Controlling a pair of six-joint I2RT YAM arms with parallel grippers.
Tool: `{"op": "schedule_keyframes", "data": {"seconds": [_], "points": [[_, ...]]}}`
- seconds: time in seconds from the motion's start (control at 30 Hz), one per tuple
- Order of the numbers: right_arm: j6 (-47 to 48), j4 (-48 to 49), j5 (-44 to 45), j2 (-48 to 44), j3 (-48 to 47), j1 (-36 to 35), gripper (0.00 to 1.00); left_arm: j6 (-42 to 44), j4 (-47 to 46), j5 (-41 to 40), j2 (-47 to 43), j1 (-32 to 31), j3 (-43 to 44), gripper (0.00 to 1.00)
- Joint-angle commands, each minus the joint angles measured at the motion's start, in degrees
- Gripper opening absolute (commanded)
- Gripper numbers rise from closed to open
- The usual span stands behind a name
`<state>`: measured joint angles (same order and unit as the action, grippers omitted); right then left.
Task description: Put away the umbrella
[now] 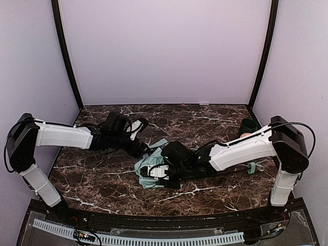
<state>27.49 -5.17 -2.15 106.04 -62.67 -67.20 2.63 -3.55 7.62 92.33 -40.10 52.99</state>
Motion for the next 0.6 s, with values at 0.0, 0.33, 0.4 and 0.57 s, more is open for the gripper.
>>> {"op": "schedule_keyframes", "data": {"seconds": [0.0,0.33,0.4,0.57], "points": [[-6.31,-8.58,-7.69,0.21,0.95,0.03,0.13,-4.72,5.31,5.09,6.91,0.72,0.2,0.8],[-6.45,-11.76,-15.99,0.18,-3.79,2.11,0.13,-3.84,-1.5,13.22,15.36,-1.46,1.38,0.57],[-6.85,-14.69,-20.22,1.8,-6.36,4.04,0.13,-3.08,-1.58,13.31,16.54,-1.72,1.54,0.52],[-9.43,-19.15,-28.51,7.54,-9.9,8.84,0.12,-2.89,-2.88,13.62,16.74,-1.84,0.84,0.51]]}}
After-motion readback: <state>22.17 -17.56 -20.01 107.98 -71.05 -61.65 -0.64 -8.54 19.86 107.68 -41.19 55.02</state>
